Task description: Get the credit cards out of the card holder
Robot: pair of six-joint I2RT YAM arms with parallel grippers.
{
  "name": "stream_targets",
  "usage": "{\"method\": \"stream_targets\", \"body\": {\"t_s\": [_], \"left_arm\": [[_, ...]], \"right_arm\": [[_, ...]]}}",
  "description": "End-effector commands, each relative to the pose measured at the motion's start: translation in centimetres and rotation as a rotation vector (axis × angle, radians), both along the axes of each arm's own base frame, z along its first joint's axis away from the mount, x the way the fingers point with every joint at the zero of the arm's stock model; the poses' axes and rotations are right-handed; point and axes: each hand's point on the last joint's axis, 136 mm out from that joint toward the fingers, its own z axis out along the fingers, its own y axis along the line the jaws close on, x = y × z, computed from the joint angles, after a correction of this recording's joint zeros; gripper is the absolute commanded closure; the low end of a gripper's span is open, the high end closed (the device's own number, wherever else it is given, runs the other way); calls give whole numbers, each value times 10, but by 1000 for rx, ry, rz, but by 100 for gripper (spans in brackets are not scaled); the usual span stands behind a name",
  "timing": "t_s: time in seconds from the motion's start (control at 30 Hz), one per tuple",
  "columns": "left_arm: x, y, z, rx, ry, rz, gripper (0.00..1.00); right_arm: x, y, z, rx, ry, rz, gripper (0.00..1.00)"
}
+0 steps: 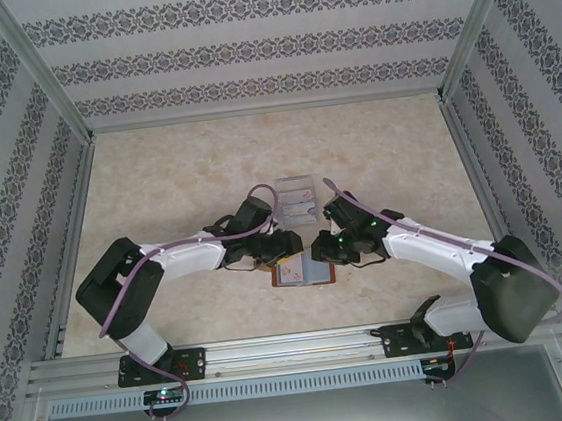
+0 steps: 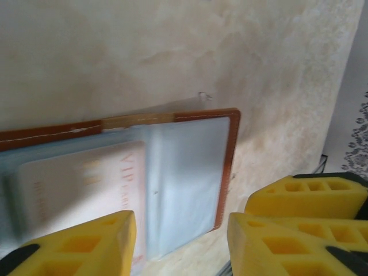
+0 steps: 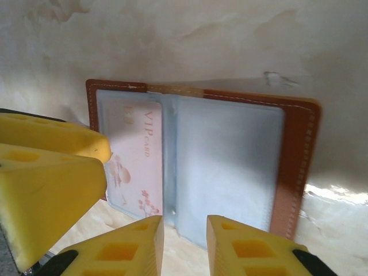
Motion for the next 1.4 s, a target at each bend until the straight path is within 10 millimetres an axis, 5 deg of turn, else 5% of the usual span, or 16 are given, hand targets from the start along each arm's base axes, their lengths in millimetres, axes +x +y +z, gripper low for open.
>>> {"method": "stream_targets", "body": {"t_s": [0.0,0.2,0.8,1.13,1.37], "left_arm": [[-8,27,-15,92,4,0,61],[-13,43,-30,115,30,21,71],[-28,56,-42,107,62,62,72],[-25,58,-20,100,21,76,72],[-22,42,-15,75,26,42,72]], "right_arm": [[8,19,6,39,-11,22,73],[9,32,-4,40,10,50,77],[7,37,-41,8,73,73,80],[7,49,-43,26,83,102,83],[3,36,-41,-21,68,83,84]]}}
